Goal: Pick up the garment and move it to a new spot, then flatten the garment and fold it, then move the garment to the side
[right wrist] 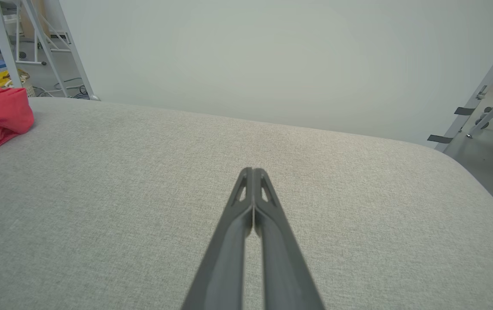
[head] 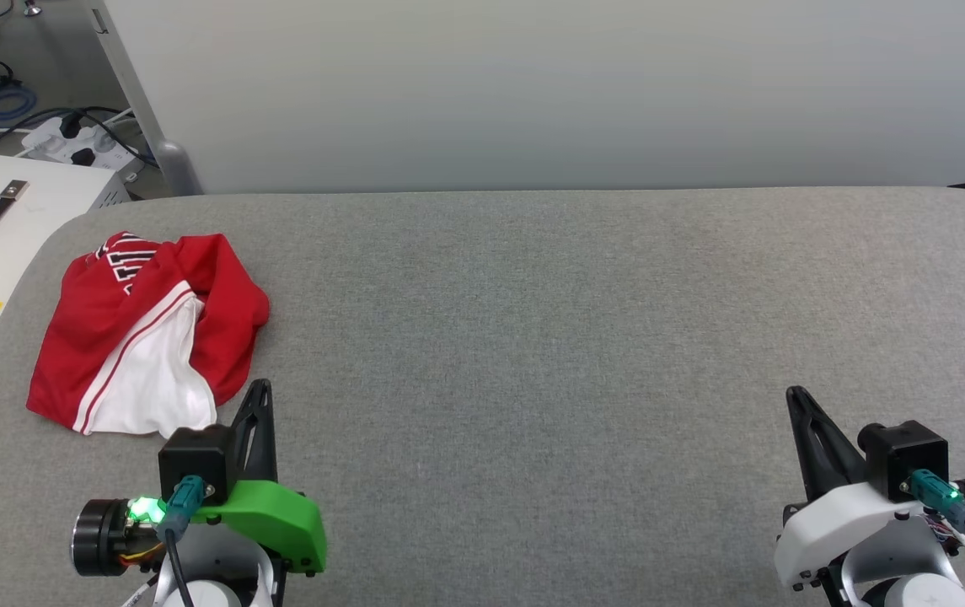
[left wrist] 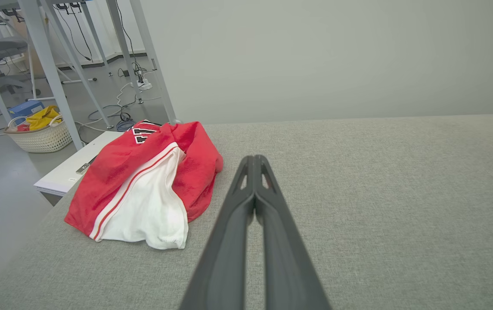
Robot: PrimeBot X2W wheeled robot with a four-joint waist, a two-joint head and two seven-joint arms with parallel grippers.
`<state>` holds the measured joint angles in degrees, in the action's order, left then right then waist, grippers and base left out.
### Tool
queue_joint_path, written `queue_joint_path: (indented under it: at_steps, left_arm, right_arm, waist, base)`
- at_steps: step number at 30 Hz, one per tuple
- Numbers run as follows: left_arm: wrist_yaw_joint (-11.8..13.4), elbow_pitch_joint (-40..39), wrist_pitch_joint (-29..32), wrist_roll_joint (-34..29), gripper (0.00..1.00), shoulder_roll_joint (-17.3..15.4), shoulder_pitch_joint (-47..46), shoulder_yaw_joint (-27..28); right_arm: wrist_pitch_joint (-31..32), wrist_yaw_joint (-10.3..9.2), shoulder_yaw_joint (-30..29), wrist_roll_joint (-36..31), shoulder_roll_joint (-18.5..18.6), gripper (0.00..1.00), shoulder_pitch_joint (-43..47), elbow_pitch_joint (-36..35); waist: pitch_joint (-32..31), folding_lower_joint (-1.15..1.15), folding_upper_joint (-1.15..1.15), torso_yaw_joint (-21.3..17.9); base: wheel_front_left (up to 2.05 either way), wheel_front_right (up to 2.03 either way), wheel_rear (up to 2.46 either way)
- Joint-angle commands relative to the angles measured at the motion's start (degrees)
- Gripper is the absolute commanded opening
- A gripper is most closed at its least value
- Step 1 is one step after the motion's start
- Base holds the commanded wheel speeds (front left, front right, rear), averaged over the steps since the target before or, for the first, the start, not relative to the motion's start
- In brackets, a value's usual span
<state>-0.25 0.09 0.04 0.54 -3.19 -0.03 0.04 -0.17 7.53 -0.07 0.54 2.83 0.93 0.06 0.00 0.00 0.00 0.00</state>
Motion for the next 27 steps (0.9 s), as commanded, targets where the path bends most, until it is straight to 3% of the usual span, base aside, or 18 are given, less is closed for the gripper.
queue_joint_path:
  at_steps: [1,4,5,27]
  left_arm:
    - [0.25,-0.09,-0.04,-0.54,0.00,0.32,0.03,-0.04]
    - [0.25,-0.09,-0.04,-0.54,0.00,0.32,0.03,-0.04]
    - [-0.01,0.01,0.00,0.02,1.00,-0.01,0.00,0.00]
    - [-0.27,1.76,-2.29,2.01,1.00,0.04,-0.06,0.07]
  right_arm:
    - [0.17,-0.04,0.07,-0.54,0.05,0.00,-0.93,-0.06]
    - [0.17,-0.04,0.07,-0.54,0.05,0.00,-0.93,-0.06]
    - [0.00,0.00,0.00,0.03,0.00,1.00,0.02,0.00]
    - [-2.26,-0.01,-1.50,1.78,0.00,1.00,-0.40,0.41]
  waist:
    - [0.00,0.00,0.00,0.00]
    - [0.00,0.00,0.00,0.00]
    - [0.00,0.00,0.00,0.00]
    - [0.20,0.00,0.00,0.08]
  base:
    - [0.00,0.00,0.00]
    - [0.00,0.00,0.00]
    - [0.00,0.00,0.00]
    - [0.00,0.00,0.00]
